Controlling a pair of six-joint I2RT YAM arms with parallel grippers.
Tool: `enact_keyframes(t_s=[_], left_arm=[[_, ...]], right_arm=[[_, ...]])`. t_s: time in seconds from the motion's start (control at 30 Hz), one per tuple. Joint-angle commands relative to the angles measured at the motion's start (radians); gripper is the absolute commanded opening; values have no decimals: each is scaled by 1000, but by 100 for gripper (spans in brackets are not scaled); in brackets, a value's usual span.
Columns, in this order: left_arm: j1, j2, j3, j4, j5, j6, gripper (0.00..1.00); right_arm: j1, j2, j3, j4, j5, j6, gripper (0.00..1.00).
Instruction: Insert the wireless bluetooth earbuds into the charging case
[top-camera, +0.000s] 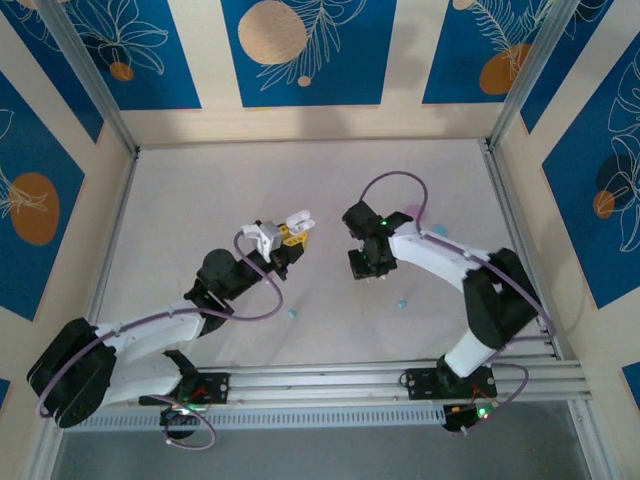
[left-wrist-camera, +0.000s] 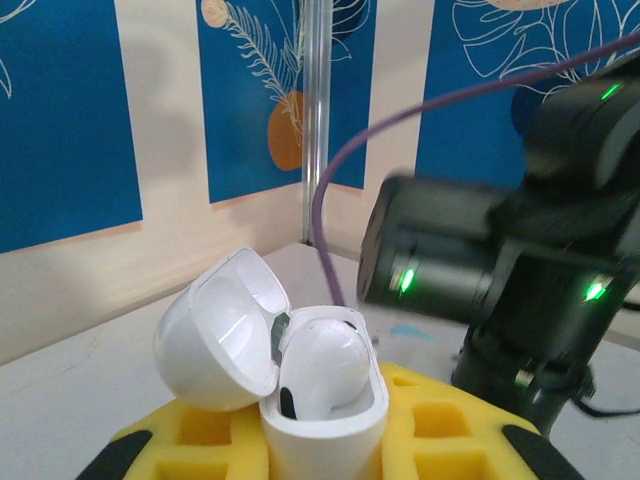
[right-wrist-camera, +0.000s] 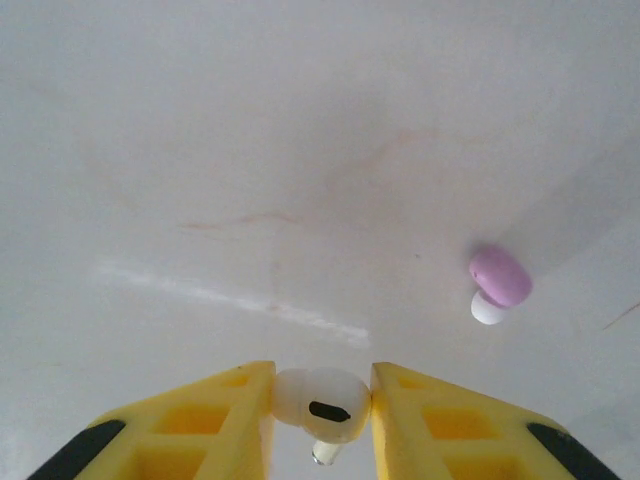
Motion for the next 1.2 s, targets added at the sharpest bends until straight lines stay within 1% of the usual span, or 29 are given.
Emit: enact_keyframes(t_s=[0.0,0.2,0.4,0.53,0.73,0.87,1.17], left_arm=[[-5,9,36,52,22,-20,0],[-5,29,44,64,41,-30,0],[-4,46,47,85,55,-40,0],[-5,47,51,89,58,-41,0],[-5,45,52,89,68,-40,0],[-5,48,53,94,76,-45,0],[-5,50,52,110,78,-55,0]], right_arm=[[21,-144,40,60,24,-29,31],[50,-327,68,193,18,-60,31],[112,-402,104,338,3,-93,31],[151,-393,124,404,-26,-110,31],[176,-348,154,438,-59,-113,31],[179,-328,155,471,-84,-108,31],[179,-280,152,468,-111,-109,31]])
